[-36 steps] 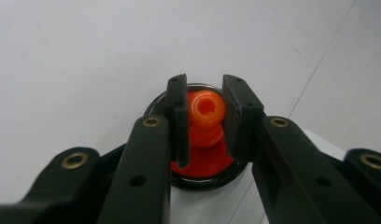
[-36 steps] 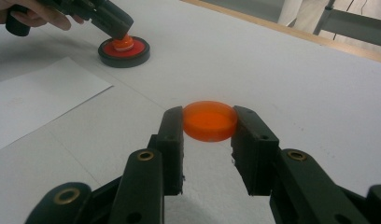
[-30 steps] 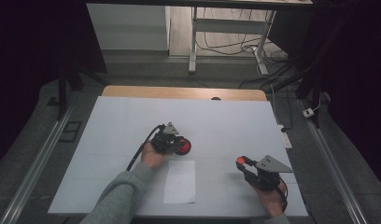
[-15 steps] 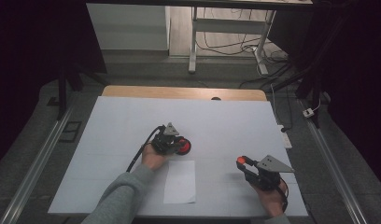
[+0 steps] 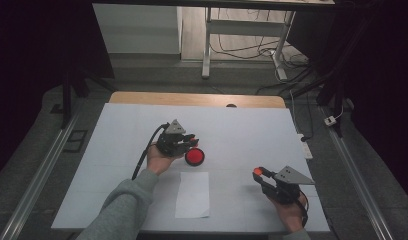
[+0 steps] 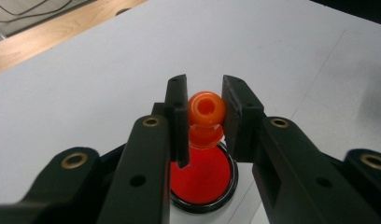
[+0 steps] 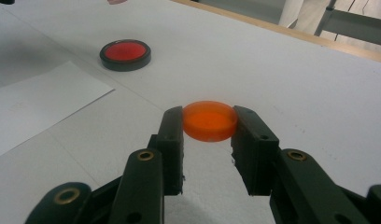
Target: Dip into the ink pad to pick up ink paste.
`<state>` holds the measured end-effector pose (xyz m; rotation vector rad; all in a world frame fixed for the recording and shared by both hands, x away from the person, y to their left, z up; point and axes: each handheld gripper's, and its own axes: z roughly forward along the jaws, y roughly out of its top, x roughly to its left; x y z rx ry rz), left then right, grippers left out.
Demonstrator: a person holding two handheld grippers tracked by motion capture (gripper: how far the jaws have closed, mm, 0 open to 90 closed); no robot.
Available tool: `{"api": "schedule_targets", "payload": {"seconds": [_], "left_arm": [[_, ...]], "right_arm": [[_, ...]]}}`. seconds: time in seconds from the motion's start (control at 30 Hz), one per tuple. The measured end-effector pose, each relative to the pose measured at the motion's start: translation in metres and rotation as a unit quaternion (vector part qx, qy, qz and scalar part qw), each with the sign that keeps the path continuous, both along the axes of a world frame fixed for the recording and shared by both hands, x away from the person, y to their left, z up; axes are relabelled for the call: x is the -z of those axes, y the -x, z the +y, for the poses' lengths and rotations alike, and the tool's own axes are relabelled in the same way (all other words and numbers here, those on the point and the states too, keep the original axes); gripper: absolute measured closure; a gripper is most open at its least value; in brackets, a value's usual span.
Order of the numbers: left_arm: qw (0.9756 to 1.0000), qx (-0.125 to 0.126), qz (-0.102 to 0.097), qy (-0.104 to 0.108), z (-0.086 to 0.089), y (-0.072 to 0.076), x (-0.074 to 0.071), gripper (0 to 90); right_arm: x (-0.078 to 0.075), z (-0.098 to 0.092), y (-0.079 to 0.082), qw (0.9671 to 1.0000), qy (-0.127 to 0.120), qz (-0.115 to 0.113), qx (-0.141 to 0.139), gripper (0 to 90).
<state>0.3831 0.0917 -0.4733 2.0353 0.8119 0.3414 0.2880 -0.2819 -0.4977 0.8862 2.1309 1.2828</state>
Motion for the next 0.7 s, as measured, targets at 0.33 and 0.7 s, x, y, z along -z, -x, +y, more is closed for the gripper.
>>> {"api": "schedule_targets", "payload": {"seconds": [0.33,0.7], "left_arm": [[0.9993,0.006,0.021,-0.031,-0.007,-0.004,0.022,72.8],[0.9987,0.012,0.028,-0.042,-0.010,-0.007,0.032,72.7]], "right_arm": [[0.000,0.000,0.000,1.0000,0.000,0.000,0.000,64.3],[0.001,0.000,0.000,1.0000,0.002,0.000,0.000,64.3]]}}
